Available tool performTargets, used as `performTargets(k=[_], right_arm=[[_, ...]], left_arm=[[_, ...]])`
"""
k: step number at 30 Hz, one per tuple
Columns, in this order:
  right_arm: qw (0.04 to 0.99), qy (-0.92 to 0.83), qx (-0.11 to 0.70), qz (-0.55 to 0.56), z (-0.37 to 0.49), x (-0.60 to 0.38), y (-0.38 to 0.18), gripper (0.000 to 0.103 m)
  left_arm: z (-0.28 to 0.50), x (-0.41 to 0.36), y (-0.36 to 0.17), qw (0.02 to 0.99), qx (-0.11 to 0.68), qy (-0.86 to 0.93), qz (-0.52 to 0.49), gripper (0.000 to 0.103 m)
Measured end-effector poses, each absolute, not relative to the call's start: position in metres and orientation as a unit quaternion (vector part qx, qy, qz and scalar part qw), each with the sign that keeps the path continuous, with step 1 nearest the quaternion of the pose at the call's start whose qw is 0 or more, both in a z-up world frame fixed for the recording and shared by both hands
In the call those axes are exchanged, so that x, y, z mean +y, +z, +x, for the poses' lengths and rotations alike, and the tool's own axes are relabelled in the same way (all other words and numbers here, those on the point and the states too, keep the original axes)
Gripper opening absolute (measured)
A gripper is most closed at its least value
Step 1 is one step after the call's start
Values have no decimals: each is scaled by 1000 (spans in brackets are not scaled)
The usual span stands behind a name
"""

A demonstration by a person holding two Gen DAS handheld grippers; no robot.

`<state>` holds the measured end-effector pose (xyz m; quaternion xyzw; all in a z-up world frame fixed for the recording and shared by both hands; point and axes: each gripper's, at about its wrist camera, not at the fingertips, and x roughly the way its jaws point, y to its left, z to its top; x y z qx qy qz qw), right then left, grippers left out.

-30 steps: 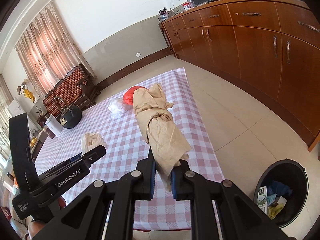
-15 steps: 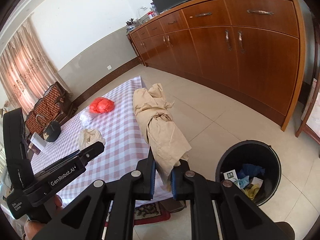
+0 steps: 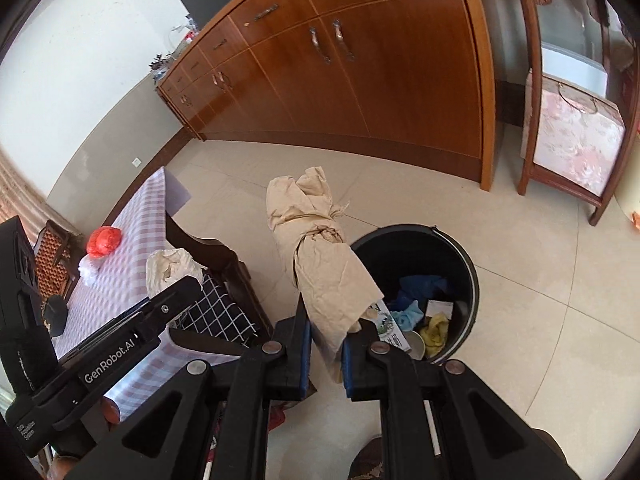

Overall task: Collect trash
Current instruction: 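Carry the white tissue and beige cloth over the black trash bin, then open both tools to drop the tissue and cloth into the bin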

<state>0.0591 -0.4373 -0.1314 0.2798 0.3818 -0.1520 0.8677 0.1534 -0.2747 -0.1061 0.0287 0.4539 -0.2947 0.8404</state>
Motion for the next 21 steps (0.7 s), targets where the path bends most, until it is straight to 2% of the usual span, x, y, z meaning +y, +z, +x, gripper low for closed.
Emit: performTargets(k=[10,17,19,21], right_arm=[[820,-191,431,324,66,-489,-184,13],[799,-200,457,336,86,-511,-205,15],[795,-203,461,338,91,-516,-210,16],[792,-205,463,341,93,-520,-212,16]], left_arm=[[163,-324,-153,805,510,-297,56,34],[172,-338,-171,789,536,-296,51,39],[175,-344,-175,784,542,-297,55,43],[176,-349,-178,781,543,-302,54,53]])
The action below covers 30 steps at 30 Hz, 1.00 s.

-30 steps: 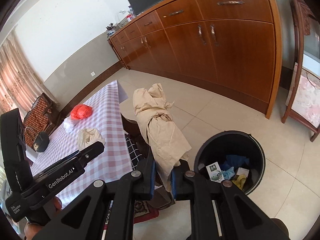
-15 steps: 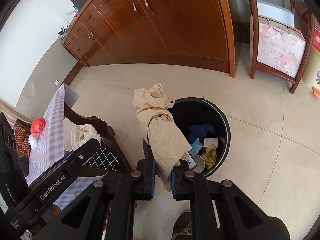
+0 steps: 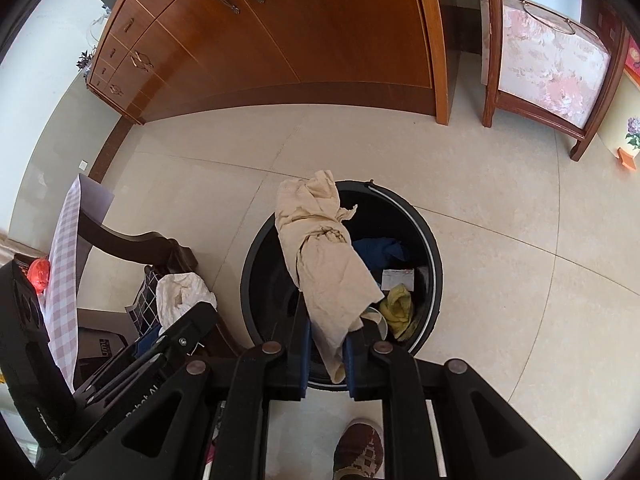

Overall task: Collect trash
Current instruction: 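Open both tools to drop the tissue and cloth into the bin, then move both tools back toward the plastic bags on the table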

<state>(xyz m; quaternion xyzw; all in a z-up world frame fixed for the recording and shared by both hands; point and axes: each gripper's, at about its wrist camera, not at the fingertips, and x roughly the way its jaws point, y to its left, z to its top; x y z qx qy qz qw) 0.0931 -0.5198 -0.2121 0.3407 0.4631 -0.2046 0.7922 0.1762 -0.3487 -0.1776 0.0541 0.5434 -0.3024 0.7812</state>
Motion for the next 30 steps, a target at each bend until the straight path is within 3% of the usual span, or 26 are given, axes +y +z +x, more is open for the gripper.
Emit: performTargets(k=[2,4,5,17,30], right_arm=[[790,-206,464,344,95,-523,-214,21],[788,-206,467,346,98,-526,-217,43],[787,-209,466,346,98,-527,-217,46],[827,-236,414,297,72,-514,-152,47],[883,-185,363,235,84,-446,-70,64]], left_arm=[[178,-351,-180,781,543,-302,56,65],[180,-352,-180,781,544,-302,57,70],[181,-352,-180,781,544,-300,59,70],[172,-318,-106,835,464,-289,62,70],[169,-229,-42,886,407,-220,28,70]])
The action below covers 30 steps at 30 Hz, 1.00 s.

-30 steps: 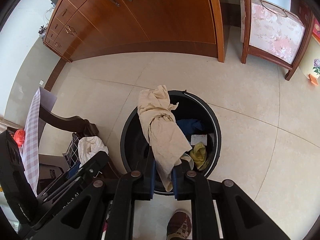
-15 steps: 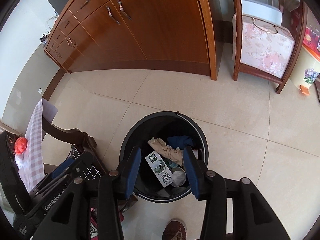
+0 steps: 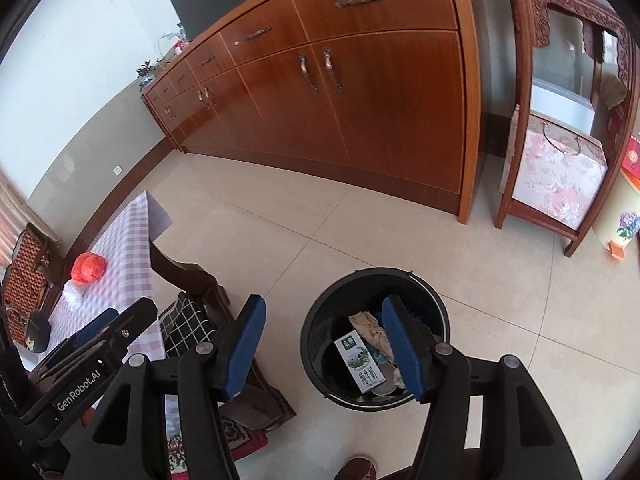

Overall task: Collect trash
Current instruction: 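Move both tools back toward the plastic bags on the table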

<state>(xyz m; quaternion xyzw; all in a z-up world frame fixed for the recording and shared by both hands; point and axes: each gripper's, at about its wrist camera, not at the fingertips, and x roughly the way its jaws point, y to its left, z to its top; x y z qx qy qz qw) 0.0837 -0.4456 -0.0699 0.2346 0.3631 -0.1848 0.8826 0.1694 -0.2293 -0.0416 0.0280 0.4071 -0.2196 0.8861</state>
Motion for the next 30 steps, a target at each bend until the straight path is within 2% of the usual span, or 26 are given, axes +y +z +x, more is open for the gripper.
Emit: performTargets(k=[10,20,30], right_arm=[[917,-85,346,181,142,-350,-33,67],[924,12,357,137,206,-249,-33,67],[919,73,372,108,270,-178,-46,67]], left_arm=[[190,-117,-25,916,384,-115,-18,70],[219,-18,-35,921,385,-22,-65,70],[261,30,-47,916,389,18,-94,70]])
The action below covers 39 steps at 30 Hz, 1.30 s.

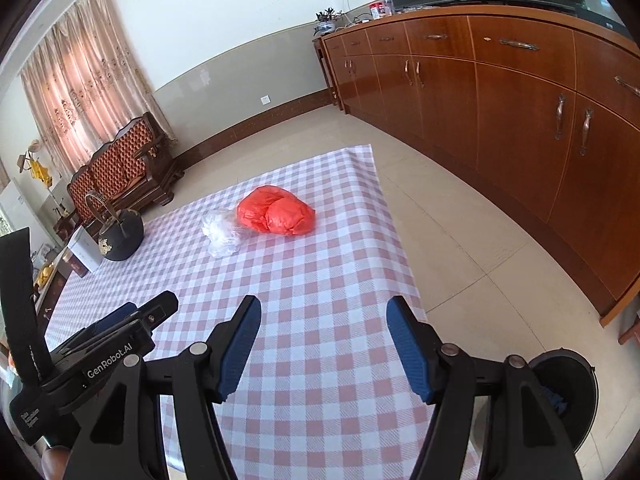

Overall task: Collect trash
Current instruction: 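Move both tools back toward the plastic bags on the table, then grasp the red plastic bag with the right tool while the left tool grasps the clear bag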

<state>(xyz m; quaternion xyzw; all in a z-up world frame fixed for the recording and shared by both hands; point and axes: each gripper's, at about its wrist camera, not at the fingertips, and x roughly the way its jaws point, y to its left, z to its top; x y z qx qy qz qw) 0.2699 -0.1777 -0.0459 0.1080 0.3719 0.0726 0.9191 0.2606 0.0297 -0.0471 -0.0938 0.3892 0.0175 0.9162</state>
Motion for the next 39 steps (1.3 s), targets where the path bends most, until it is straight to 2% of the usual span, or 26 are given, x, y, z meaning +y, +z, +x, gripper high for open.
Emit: performTargets(k=[22,23,25,31,38,39], right_arm=[[909,110,390,94,418,-125,-83,67],[910,111,388,93,423,-124,-82,68],[911,112,387,90,437,-121,-83,75],[906,120,394,95,468,-113,-95,76],[890,138,420,109,488,-108,-124,76],[889,141,420,112,488,-108,-127,69]], left_arm=[[370,60,-72,913,391,36,-110,70],[374,61,-72,913,392,34,-111,70],[379,62,-73,913,391,34,-114,70],[392,66,-80,909,398,30,-121,70],[401,67,-95,901,416,17,-122,71],[402,65,-95,901,416,15,-120,71]])
